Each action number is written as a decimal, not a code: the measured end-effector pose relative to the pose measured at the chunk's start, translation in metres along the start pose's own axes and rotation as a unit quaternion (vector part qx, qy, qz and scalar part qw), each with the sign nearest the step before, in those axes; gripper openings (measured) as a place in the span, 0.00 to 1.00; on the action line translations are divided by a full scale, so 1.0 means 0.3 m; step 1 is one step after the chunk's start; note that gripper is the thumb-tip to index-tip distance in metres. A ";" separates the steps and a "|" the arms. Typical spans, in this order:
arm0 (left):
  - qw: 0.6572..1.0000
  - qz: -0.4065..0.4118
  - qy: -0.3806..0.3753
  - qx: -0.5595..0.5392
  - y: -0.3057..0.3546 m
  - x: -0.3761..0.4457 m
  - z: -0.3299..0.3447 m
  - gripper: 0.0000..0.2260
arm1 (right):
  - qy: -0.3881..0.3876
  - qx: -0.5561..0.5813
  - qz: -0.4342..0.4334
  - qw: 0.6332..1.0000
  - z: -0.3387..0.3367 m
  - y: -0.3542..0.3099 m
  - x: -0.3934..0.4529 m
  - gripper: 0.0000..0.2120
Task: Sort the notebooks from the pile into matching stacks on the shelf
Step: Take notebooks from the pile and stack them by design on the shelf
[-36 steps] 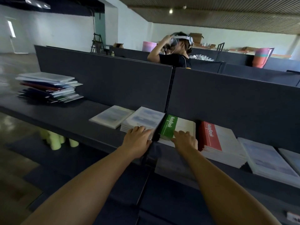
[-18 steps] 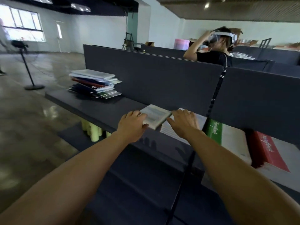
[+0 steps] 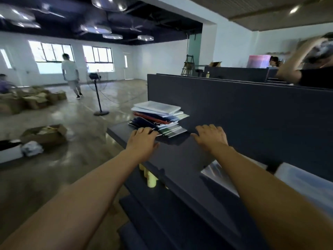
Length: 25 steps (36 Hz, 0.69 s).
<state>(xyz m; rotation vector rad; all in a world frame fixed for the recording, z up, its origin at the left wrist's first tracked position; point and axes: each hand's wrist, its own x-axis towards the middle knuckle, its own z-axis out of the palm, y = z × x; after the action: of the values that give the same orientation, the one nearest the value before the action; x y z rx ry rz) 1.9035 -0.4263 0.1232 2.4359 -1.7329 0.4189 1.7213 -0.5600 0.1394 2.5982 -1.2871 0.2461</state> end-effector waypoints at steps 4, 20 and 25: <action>1.000 -0.020 0.001 0.006 -0.109 0.128 0.026 0.22 | 0.016 0.017 -0.018 1.000 0.012 -0.072 0.167 0.21; 0.997 0.008 0.059 -0.048 -0.396 0.536 0.134 0.21 | 0.010 0.007 -0.031 0.999 0.073 -0.331 0.587 0.32; 0.995 0.053 0.058 -0.055 -0.477 0.647 0.152 0.22 | -0.048 0.003 -0.007 0.999 0.107 -0.366 0.679 0.37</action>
<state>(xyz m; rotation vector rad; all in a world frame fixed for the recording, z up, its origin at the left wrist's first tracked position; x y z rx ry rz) 2.1042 -0.5660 0.1452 2.2060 -1.7928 0.4542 1.9326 -0.6593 0.1454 2.6520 -1.3005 0.1241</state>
